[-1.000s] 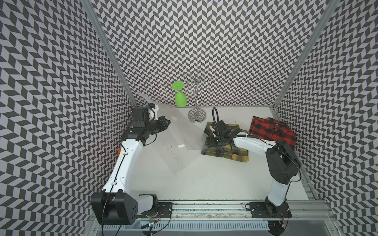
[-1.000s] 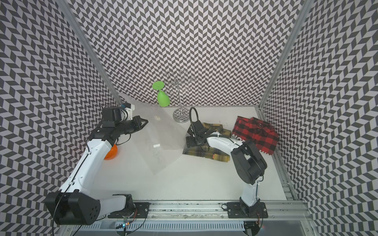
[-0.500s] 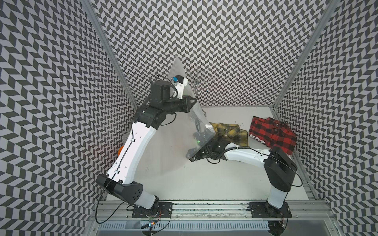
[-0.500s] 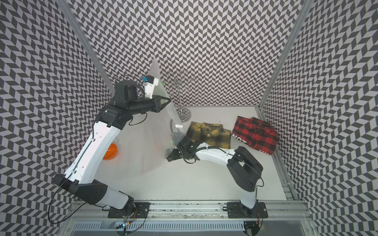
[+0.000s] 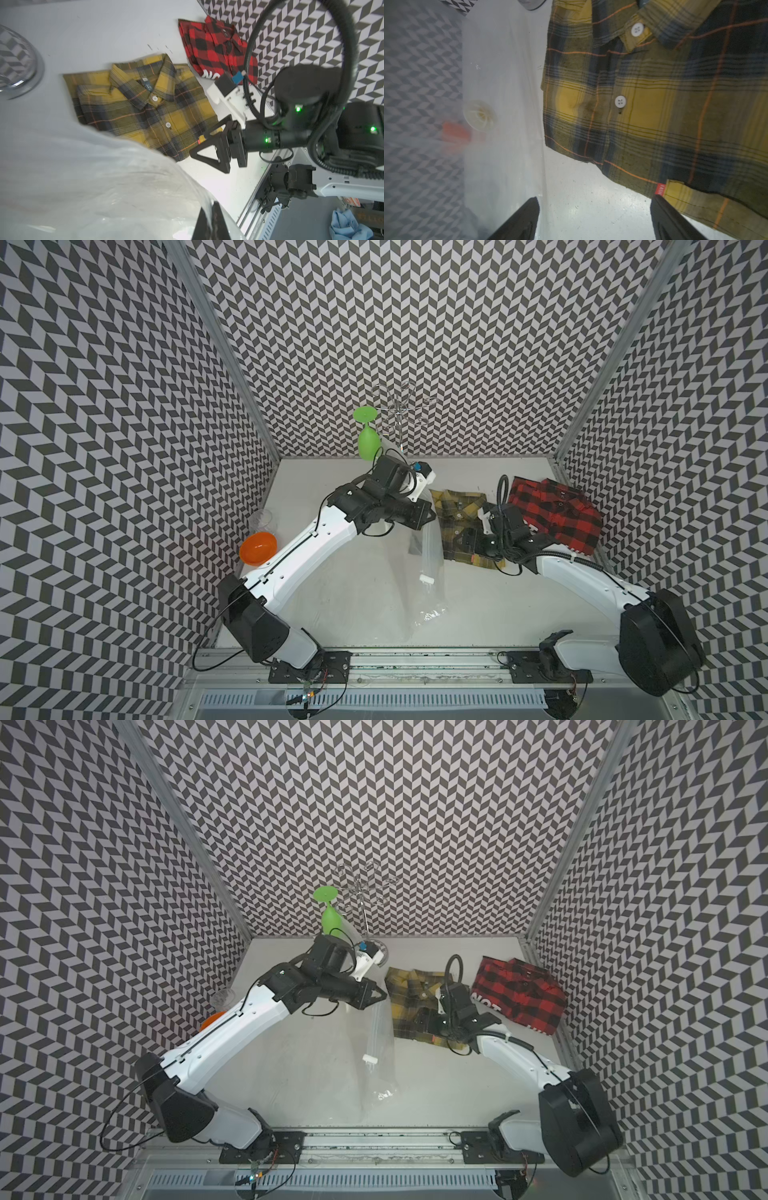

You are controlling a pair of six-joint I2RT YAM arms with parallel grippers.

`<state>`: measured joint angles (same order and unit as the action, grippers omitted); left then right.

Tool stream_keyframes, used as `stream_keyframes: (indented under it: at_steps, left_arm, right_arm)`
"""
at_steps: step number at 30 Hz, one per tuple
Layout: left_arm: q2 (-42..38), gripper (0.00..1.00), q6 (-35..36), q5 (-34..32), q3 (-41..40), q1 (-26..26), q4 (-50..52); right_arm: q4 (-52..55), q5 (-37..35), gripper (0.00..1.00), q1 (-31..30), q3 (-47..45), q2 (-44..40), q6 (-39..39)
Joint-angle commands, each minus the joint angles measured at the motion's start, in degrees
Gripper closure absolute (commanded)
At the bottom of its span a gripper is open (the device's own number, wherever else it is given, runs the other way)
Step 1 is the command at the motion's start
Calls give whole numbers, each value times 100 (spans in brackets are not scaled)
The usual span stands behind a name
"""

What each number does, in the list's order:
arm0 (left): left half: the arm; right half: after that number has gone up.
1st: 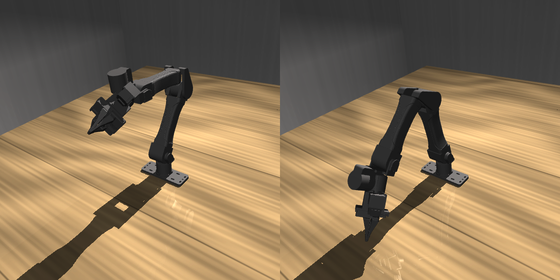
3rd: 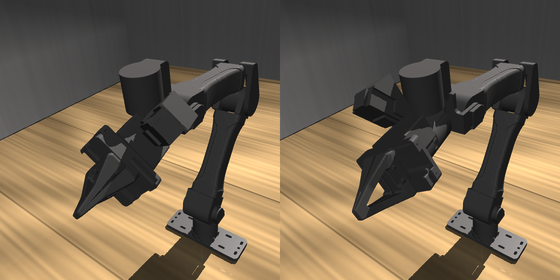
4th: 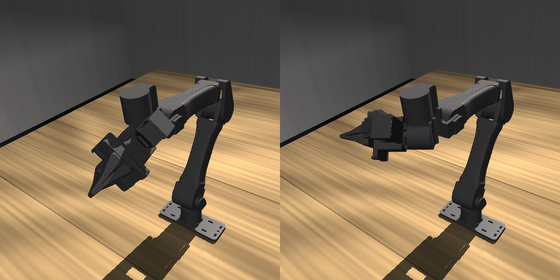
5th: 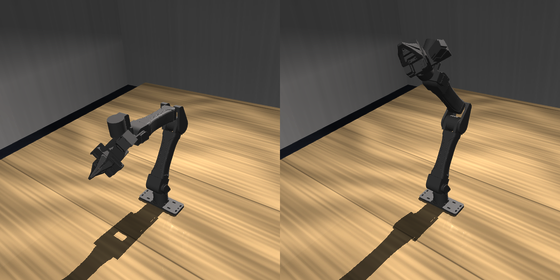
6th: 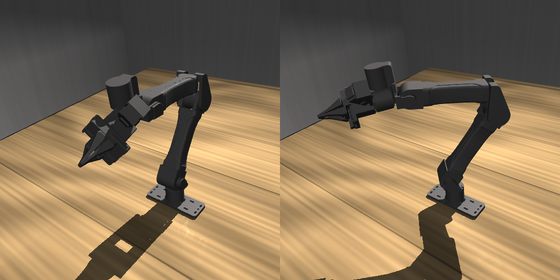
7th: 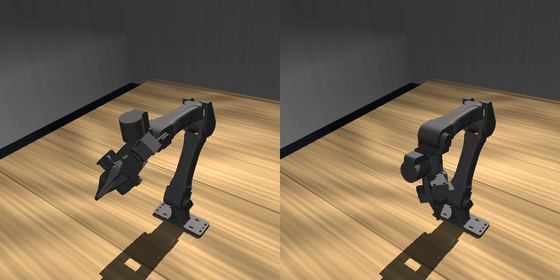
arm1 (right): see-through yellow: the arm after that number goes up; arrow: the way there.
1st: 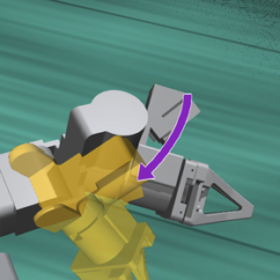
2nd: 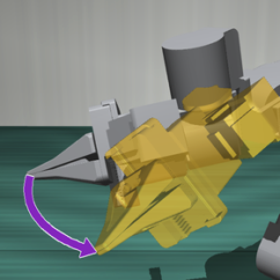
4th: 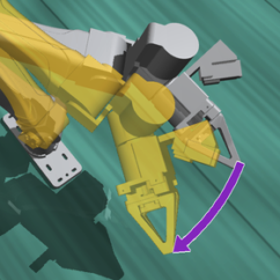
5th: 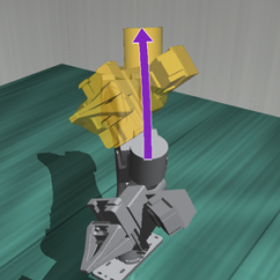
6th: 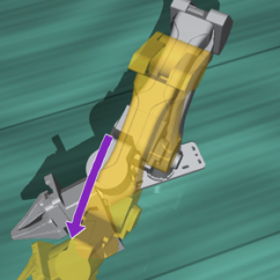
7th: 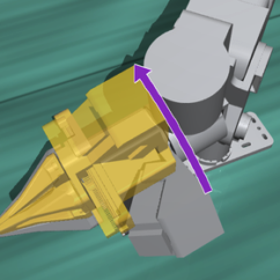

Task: Place the folded shirt into the vacuum bag
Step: Adjust the vacuum bag at the center of the board.

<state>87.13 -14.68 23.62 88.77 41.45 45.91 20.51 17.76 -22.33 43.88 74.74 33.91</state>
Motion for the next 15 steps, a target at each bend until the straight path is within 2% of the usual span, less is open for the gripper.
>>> stream_keyframes:
  at_steps: [1,6,9,14,15]
  left_arm:
    - [201,95,141,-29,-100,211,-273]
    - [603,95,347,-314,66,223,-332]
    - [787,89,369,-14,-20,341,-590]
    - [1227,74,165,646,-565,941,-1308]
    - [1294,72,141,744,-666,990,-1395]
  right_arm:
    - [25,486,13,426,-206,-83,-106]
    - [254,472,11,1118,-372,-320,-157]
    - [315,472,11,1391,-201,-575,-157]
    - [78,472,11,1468,176,-726,-157]
    - [-23,1623,10,1497,163,-737,-135]
